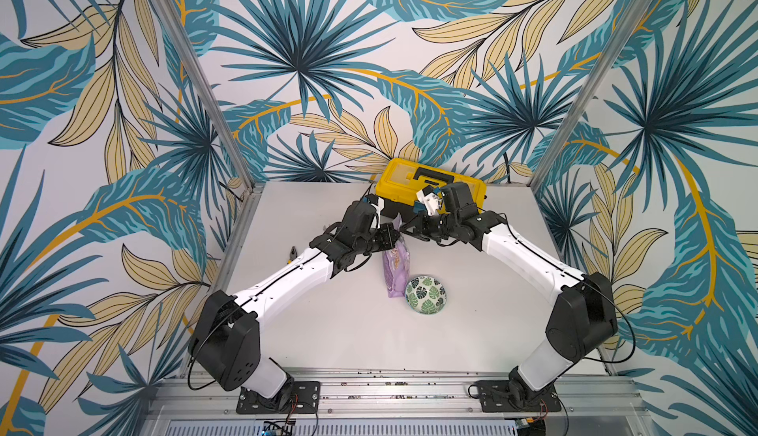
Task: Pour the oats into the breakfast bowl
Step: Open the oats bag at the center of the board.
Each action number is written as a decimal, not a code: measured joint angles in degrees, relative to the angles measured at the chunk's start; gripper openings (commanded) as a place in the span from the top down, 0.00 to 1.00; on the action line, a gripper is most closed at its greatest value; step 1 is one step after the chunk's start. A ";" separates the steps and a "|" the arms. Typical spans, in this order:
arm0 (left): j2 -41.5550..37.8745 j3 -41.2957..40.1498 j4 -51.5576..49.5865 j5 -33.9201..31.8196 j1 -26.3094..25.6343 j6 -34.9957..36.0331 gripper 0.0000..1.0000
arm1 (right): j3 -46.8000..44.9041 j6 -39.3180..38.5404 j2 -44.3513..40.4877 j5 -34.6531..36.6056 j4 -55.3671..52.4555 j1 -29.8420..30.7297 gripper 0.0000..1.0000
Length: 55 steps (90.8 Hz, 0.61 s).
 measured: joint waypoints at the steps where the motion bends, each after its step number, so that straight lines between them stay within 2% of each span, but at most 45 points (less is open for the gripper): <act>1: -0.04 -0.04 0.02 -0.02 0.00 0.15 0.86 | 0.00 0.00 0.00 0.04 0.00 0.00 1.00; 11: -0.46 -0.20 0.39 -0.17 -0.07 -0.07 0.76 | 0.24 -0.96 0.00 0.92 -0.61 0.15 1.00; 30: -0.76 -0.37 0.26 -0.79 -0.15 0.11 0.76 | 1.09 -3.13 -0.09 4.11 -2.95 0.28 1.00; 41: -0.76 -0.39 0.24 -0.81 -0.15 0.15 0.81 | 1.09 -3.78 -0.59 4.96 -3.61 0.39 1.00; 55: -0.76 -0.39 0.44 -0.55 -0.22 0.26 0.93 | 1.14 -4.44 -0.90 5.66 -4.11 0.59 1.00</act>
